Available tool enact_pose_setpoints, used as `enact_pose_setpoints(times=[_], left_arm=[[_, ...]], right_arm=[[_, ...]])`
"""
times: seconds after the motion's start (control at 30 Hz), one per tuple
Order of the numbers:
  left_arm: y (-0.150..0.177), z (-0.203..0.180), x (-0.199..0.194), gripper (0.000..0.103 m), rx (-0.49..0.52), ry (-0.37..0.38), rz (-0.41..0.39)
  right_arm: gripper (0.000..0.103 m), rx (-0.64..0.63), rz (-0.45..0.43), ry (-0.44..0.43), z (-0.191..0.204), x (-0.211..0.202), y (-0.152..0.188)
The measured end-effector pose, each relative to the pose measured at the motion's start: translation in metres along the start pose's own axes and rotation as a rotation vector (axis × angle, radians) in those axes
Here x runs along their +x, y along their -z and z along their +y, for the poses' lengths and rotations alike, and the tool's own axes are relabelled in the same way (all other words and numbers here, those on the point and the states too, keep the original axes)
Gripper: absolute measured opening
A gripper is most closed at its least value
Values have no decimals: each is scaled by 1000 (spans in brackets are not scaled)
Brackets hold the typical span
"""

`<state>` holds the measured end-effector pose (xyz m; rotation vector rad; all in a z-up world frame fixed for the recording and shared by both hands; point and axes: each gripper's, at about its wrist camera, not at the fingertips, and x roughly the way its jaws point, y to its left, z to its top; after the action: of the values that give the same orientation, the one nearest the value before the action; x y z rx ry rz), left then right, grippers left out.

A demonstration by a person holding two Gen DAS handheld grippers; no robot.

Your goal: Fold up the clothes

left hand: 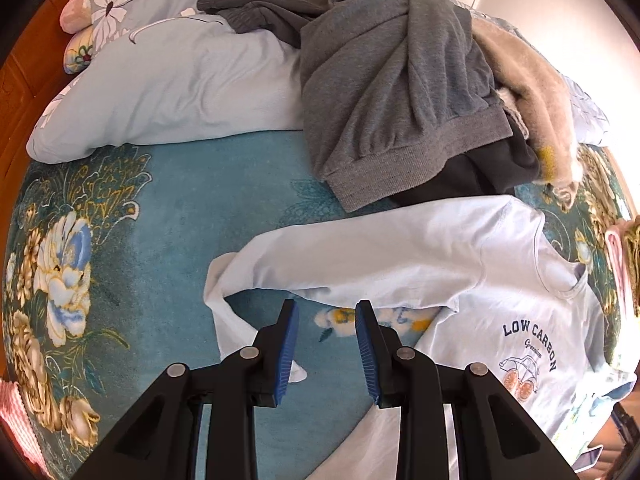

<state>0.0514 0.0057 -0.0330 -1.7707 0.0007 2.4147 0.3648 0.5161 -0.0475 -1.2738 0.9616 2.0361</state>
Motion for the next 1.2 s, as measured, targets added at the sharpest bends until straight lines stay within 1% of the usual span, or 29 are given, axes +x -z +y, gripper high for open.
enact_pose_setpoints(times=[0.13, 0.2, 0.23, 0.33, 0.43, 0.57, 0.6, 0.63, 0.7, 0.83, 0.9, 0.93, 1.0, 1.13, 1.2], left_arm=[[3, -11, 4, 32, 24, 5, 13], [5, -13, 4, 32, 31, 4, 15], [6, -14, 4, 32, 33, 3, 18], [10, -12, 6, 32, 24, -2, 30], [12, -12, 8, 32, 19, -4, 40], [13, -13, 8, 32, 22, 0, 42], [13, -14, 9, 32, 22, 2, 44], [13, -15, 9, 32, 22, 4, 45], [13, -17, 11, 32, 22, 10, 49], [14, -25, 14, 32, 27, 27, 57], [14, -28, 16, 32, 29, 38, 61], [15, -30, 16, 32, 29, 43, 63], [15, -33, 17, 32, 30, 53, 65], [14, -36, 15, 32, 31, 76, 59], [13, -33, 14, 32, 22, 83, 54]], right_arm=[[50, -146, 49, 119, 14, 34, 31], [50, -197, 53, 178, 15, 46, 34], [50, -201, 50, 196, 14, 50, 32], [50, -193, 44, 194, 14, 57, 25], [50, -210, 68, 188, 21, 65, 22], [50, -204, 68, 216, 24, 65, 17], [47, -202, 67, 225, 25, 65, 16], [30, -199, 66, 233, 25, 65, 15], [9, -168, 51, 241, 22, 57, 7], [5, -172, -7, 245, 24, 28, -8], [5, -183, -55, 238, 29, 9, -15], [2, -187, -81, 233, 32, -2, -20], [2, -196, -133, 230, 38, -23, -29], [1, -213, -220, 251, 43, -63, -52], [1, -189, -271, 270, 40, -83, -68]])
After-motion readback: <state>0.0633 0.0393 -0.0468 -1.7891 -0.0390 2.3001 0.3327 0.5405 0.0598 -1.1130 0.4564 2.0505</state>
